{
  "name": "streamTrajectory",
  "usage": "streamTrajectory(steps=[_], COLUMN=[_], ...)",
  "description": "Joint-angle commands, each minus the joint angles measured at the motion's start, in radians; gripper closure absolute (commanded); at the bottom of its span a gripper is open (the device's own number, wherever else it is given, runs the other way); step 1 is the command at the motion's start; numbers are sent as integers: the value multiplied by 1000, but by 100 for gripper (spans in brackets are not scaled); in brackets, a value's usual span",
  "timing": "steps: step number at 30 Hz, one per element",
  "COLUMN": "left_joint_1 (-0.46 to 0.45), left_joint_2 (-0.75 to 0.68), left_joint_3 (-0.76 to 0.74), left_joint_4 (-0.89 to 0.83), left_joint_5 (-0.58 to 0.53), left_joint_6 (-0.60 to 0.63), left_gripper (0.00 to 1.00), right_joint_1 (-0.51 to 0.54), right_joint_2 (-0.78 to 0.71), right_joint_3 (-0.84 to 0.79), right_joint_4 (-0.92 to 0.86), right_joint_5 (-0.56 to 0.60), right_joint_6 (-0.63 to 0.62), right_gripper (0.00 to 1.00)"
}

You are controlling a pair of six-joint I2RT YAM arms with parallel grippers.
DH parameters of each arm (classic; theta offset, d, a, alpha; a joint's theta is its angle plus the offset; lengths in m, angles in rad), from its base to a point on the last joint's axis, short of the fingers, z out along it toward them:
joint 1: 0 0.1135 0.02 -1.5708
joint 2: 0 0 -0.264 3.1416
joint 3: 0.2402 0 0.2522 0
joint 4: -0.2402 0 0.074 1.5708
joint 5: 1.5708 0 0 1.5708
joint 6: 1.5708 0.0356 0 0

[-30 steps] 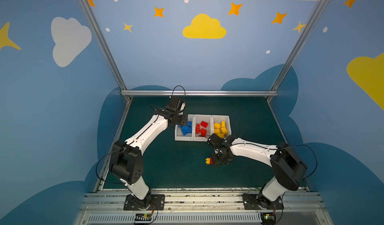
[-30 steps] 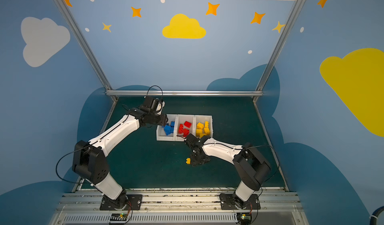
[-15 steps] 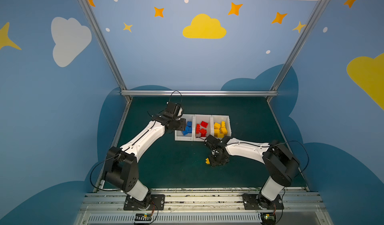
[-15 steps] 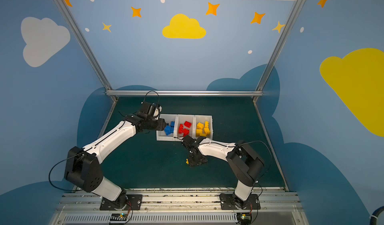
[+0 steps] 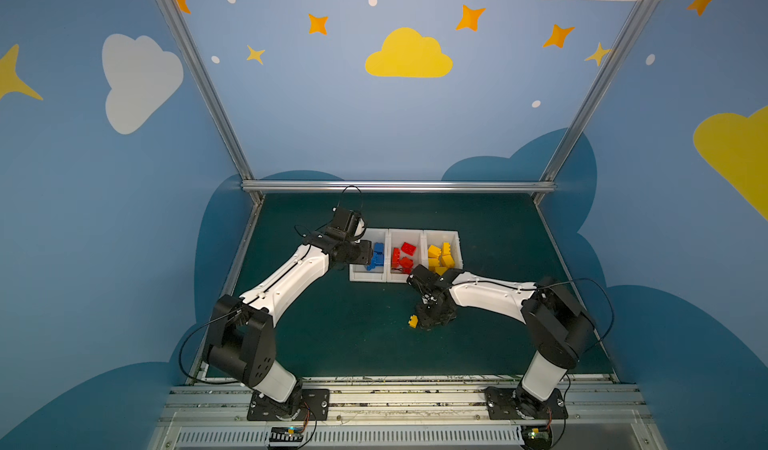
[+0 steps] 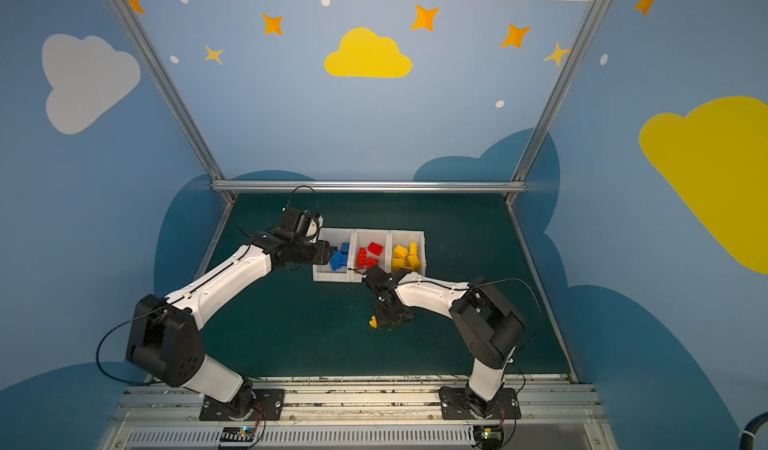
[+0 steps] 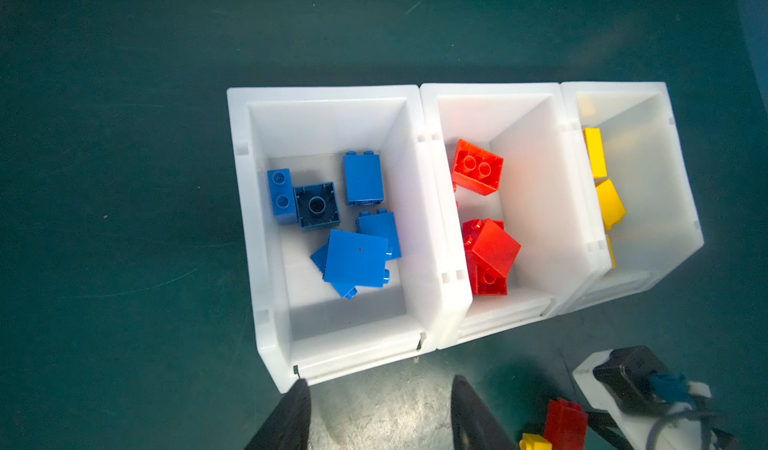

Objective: Sort the legos into containers by color
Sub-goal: 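Lower the right gripper onto the loose red brick and close on it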

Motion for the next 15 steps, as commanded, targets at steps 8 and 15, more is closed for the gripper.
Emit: streamTrajectory(steps=[8,15], left_joint_1=[5,4], left_joint_2=[-28,-31], left_joint_3=[-20,-22], left_joint_4=[14,13], left_joint_5=[35,45], left_joint_6=[-9,-8], left_gripper=[45,44], right_joint_1=[-48,-48], right_joint_2=[-34,-20], right_joint_3=[-32,-16], right_joint_4=[-15,-1], right_joint_5=[27,14], right_joint_6=[31,2], right_gripper=[42,42])
